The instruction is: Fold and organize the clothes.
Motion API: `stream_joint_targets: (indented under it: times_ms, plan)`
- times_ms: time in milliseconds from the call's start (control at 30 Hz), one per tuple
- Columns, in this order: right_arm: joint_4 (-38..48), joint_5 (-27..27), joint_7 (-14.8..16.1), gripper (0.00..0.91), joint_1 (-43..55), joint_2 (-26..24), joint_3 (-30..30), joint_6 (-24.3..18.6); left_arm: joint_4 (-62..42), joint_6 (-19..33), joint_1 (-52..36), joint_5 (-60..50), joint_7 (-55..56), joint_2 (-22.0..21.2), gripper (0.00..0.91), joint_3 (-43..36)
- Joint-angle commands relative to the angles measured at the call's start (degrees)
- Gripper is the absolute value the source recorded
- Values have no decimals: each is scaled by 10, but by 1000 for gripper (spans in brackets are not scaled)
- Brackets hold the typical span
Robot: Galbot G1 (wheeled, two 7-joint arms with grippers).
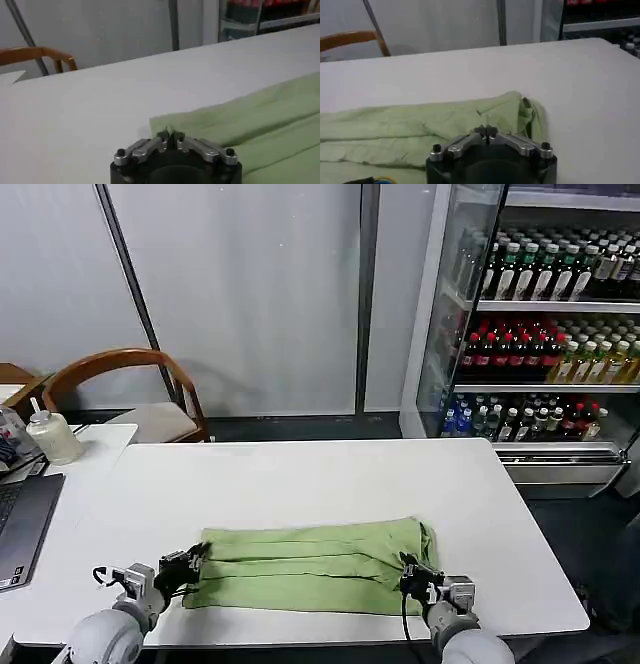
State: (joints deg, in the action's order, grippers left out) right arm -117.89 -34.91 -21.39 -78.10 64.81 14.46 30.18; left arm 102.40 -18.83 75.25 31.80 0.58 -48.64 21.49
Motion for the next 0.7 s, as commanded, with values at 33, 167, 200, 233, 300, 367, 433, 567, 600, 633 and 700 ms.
stream_joint_targets:
  times_ms: [33, 167, 200, 233, 300, 367, 433, 567, 600, 633, 700]
  plan:
    - [-26, -1, -18, 907, -19, -1, 5, 8, 24, 0, 0, 1, 50, 4, 907, 4]
    - [-35, 24, -10, 907, -31, -2, 13, 4, 55, -3, 10, 11, 76, 9, 907, 8]
    - [-39, 29, -8, 907, -35, -2, 18, 1, 60, -4, 13, 11, 82, 9, 907, 7]
    - [-41, 32, -4, 907, -37, -2, 22, 0, 67, -7, 19, 14, 98, 9, 907, 6]
    - [-49, 34, -4, 907, -40, -1, 28, -1, 77, -15, 23, 25, 122, 6, 907, 3]
    - [-61, 33, -5, 907, -42, 4, 33, 1, 83, -15, 24, 40, 161, -2, 907, -7]
    - [-73, 35, -5, 907, -43, 6, 35, 1, 86, -13, 25, 48, 193, -9, 907, -23]
    - [-88, 64, 4, 907, -52, 3, 46, 0, 91, -16, 20, 81, 249, -19, 907, -35]
    - [-90, 69, 11, 907, -53, 1, 51, 0, 91, -15, 20, 89, 257, -19, 907, -36]
    - [-90, 70, 12, 907, -52, 1, 53, 1, 89, -14, 21, 87, 256, -18, 907, -36]
    - [-88, 71, 11, 907, -48, 2, 54, 2, 84, -13, 23, 85, 261, -17, 907, -39]
